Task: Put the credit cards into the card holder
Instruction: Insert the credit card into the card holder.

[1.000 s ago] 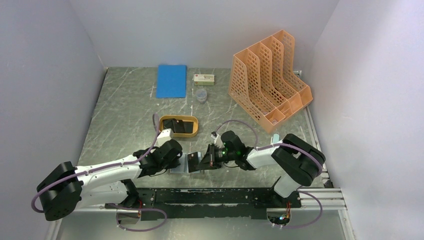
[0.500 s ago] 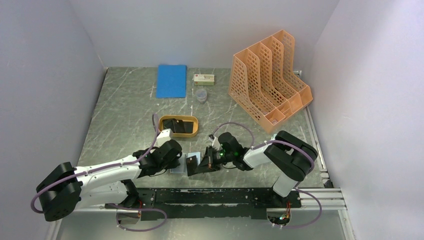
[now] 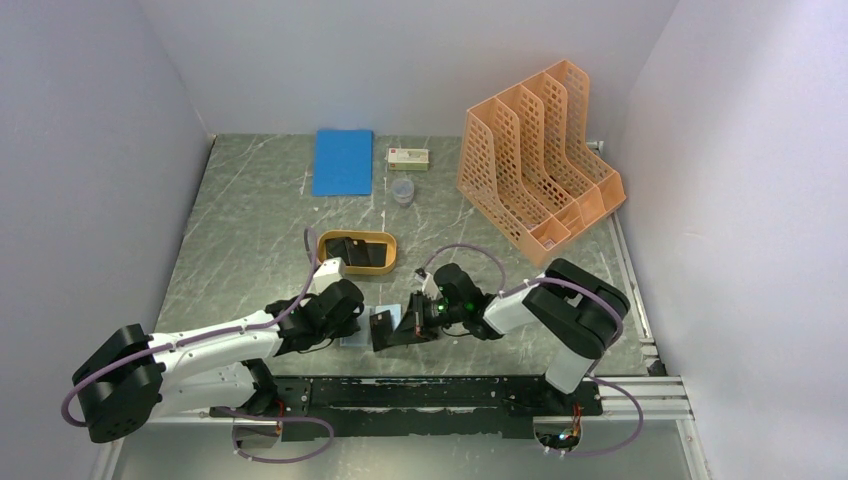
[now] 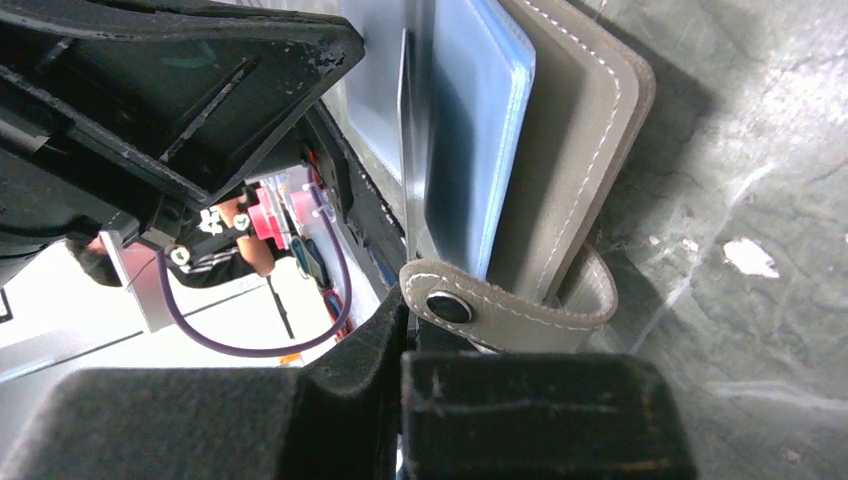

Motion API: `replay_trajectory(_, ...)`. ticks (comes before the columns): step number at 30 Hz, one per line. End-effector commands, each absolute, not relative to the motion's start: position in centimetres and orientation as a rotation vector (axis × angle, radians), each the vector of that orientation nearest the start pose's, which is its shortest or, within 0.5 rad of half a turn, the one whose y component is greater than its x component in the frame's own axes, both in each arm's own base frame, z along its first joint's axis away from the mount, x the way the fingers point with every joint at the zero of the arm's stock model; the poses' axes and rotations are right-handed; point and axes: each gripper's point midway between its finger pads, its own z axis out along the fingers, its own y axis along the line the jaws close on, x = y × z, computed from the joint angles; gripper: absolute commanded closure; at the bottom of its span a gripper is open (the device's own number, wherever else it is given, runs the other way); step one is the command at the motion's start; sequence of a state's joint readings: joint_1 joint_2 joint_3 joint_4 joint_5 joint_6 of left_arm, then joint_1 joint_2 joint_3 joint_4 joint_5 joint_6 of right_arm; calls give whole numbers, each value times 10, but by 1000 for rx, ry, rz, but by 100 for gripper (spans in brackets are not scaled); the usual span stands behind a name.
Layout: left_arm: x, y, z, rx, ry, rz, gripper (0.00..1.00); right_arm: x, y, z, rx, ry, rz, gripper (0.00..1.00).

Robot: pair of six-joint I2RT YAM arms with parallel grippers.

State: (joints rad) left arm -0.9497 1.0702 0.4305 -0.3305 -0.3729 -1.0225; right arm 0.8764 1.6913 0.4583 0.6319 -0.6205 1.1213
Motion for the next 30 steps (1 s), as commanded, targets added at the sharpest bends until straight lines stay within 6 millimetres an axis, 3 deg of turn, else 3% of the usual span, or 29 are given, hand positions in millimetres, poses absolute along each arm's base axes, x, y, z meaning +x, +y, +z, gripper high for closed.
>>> replay_trajectory(1, 155, -163, 7, -223, 2553, -272, 95, 116, 354, 41, -156, 2643, 1656, 100)
replay_trajectory(20, 156, -164, 13, -222, 2546, -281, 95, 133, 369, 32, -83, 2621, 1652, 100)
replay_trajectory(30, 154, -163, 13, -222, 2550, -285, 95, 139, 367, 23, -6, 2633, 1600, 100)
